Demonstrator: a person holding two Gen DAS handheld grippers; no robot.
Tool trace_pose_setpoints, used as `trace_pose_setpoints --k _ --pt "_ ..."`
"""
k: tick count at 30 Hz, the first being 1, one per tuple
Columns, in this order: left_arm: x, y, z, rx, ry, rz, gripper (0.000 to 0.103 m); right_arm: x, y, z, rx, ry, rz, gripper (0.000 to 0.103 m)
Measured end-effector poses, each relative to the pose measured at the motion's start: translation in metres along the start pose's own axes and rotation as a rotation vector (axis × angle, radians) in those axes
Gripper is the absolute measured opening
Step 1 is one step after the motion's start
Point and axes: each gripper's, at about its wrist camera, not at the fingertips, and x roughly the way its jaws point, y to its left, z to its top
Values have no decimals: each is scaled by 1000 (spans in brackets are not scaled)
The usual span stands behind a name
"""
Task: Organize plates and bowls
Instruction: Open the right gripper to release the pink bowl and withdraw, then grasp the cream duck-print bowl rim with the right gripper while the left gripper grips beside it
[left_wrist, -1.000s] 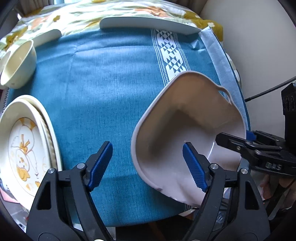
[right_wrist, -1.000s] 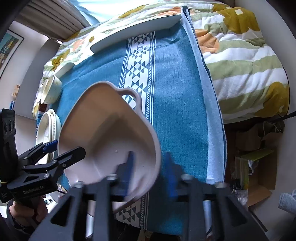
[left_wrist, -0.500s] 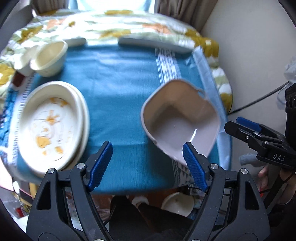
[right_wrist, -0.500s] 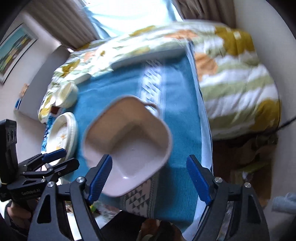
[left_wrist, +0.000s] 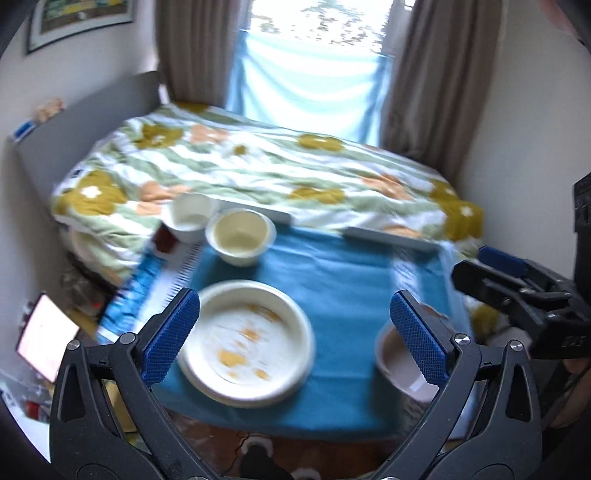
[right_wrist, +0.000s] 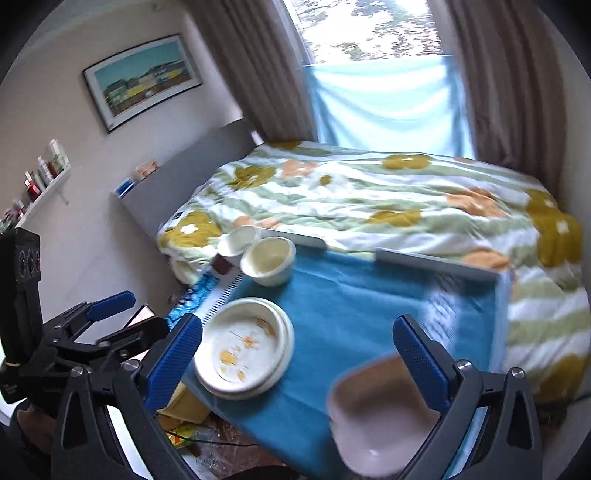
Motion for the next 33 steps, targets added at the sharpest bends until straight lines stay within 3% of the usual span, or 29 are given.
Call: trace_pose_setpoints --k 5,13,16,18,20,26,29,31,33 --pt "34 52 33 -80 23 31 103 54 25 40 -21 33 -61 103" --pt "140 142 70 -167 167 -29 98 194 21 77 54 237 -89 102" --pt "195 165 72 -178 262 -53 77 243 11 77 89 317 -105 88" --pt "228 176 71 -188 314 -84 57 274 5 75 123 371 -110 69" --pt "257 182 67 -203 365 -111 51 299 -1 70 158 415 -109 64" --pt "314 184 59 -194 456 -165 48 348 -17 48 248 510 -109 48" --pt "333 180 57 -187 492 -193 25 357 -19 43 275 531 -98 37" --pt "339 176 55 -182 505 -211 21 360 -18 40 294 538 -89 32" --pt "340 172 54 -161 507 -209 12 362 -17 39 298 539 -96 21"
